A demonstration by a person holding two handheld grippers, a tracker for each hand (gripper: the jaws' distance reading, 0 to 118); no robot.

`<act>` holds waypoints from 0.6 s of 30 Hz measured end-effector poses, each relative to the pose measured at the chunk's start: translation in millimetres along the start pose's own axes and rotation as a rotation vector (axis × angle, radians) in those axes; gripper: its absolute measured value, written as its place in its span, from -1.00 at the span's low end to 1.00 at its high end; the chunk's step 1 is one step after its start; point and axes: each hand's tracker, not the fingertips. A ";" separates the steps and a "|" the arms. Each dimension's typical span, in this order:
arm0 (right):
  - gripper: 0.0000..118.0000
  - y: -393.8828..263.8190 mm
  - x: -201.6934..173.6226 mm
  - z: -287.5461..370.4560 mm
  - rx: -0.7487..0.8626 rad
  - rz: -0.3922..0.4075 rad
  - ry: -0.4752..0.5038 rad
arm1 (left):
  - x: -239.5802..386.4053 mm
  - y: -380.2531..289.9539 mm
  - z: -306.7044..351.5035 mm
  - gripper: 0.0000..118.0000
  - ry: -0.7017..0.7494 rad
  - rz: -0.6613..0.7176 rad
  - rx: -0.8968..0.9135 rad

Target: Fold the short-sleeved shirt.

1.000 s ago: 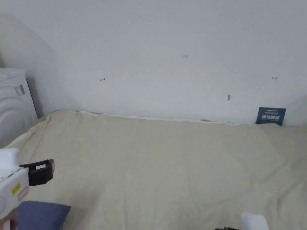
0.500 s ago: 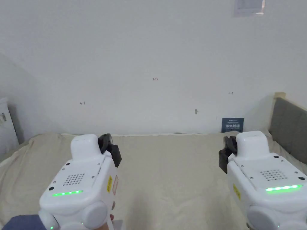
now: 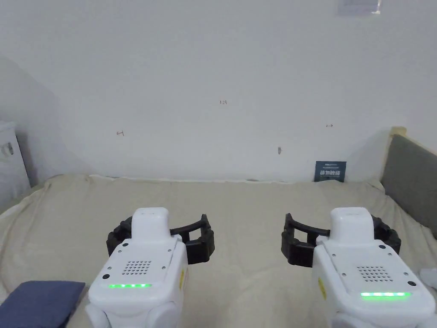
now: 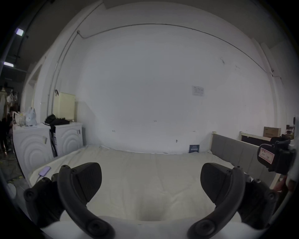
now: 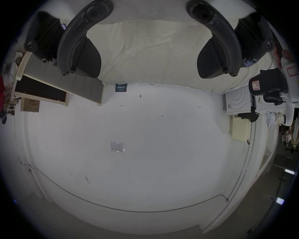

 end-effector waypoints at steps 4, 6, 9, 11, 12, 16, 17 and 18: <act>1.00 2.4 -0.7 -6.8 -0.041 0.001 0.038 | -0.3 13.3 6.4 1.00 -0.029 0.011 -0.028; 1.00 1.3 -3.3 -8.4 -0.052 0.010 0.039 | 2.7 20.5 8.2 1.00 -0.049 0.035 -0.013; 1.00 5.7 -6.4 -10.3 -0.092 0.007 0.068 | 18.1 44.0 21.9 1.00 0.012 0.019 -0.105; 1.00 10.5 -7.2 -8.4 -0.089 0.004 0.087 | 23.0 58.9 26.5 1.00 0.039 0.067 -0.151; 1.00 15.3 -8.0 -6.1 -0.083 0.004 0.091 | 24.9 66.5 25.2 1.00 0.062 0.075 -0.197; 1.00 26.0 -9.0 -2.1 -0.066 0.024 0.079 | 32.4 70.6 28.0 1.00 0.168 0.026 -0.099; 1.00 27.1 -7.9 -2.5 -0.072 0.030 0.076 | 34.0 69.1 28.2 1.00 0.209 0.027 -0.108; 1.00 26.7 -6.2 -2.5 -0.073 0.030 0.073 | 33.3 66.4 28.3 1.00 0.210 0.041 -0.086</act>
